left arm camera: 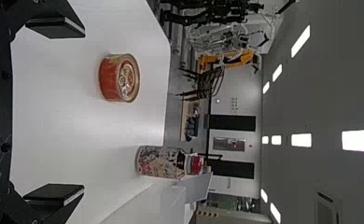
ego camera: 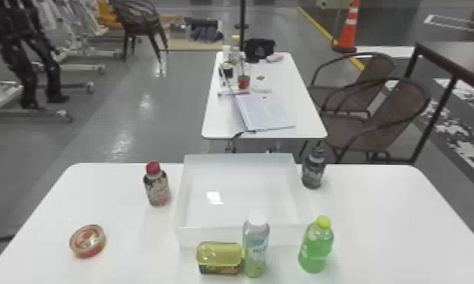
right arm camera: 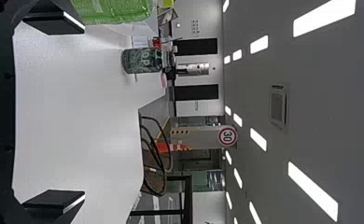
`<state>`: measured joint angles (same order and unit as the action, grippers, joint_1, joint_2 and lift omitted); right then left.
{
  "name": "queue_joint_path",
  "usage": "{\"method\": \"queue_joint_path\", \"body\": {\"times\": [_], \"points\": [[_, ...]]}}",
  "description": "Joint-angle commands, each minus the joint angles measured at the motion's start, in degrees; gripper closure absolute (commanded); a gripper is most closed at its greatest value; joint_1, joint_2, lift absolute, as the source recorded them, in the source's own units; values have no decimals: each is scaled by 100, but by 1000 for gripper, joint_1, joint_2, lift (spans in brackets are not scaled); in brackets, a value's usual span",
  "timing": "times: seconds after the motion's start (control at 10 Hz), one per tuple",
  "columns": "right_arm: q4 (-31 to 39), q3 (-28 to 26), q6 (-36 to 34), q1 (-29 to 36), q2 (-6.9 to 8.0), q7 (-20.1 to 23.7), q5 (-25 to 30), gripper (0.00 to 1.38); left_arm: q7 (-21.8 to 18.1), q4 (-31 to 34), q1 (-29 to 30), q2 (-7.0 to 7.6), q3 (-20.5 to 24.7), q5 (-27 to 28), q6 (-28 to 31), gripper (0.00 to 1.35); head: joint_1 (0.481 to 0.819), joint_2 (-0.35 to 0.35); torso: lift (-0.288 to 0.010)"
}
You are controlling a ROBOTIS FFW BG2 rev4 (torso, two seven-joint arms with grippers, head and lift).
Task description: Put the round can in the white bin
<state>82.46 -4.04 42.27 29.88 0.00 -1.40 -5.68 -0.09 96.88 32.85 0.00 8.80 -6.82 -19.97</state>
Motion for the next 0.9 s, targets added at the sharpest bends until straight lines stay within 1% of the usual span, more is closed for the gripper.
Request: {"method": "queue_joint_path", "body": {"times": [0.0, 0.3, 0.5, 0.6, 0.7, 0.8], "points": [[-1, 0, 0, 0, 5, -1, -3, 56, 193, -46, 55, -15, -80, -170, -25, 130, 549, 0, -100], [-1, 0, 0, 0, 5, -1, -12, 56, 299, -169, -200, -15, -71, -223, 239, 130, 549, 0, -100], [-10, 0, 0, 0, 5, -1, -12, 56, 650, -231, -403, -15, -54, -284, 371, 130, 549, 0, -100], [-10, 0, 0, 0, 5, -1, -21, 56, 852, -249, -455, 9, -36, -337, 468, 130, 549, 0, -100], [-10, 9, 0, 9, 5, -1, -30, 56, 870, -328, -552, 9, 43, -320, 503, 130, 549, 0, -100], [-19, 9, 0, 9, 5, -1, -30, 56, 870, -424, -701, 53, 105, -337, 573, 130, 549, 0, -100]]}}
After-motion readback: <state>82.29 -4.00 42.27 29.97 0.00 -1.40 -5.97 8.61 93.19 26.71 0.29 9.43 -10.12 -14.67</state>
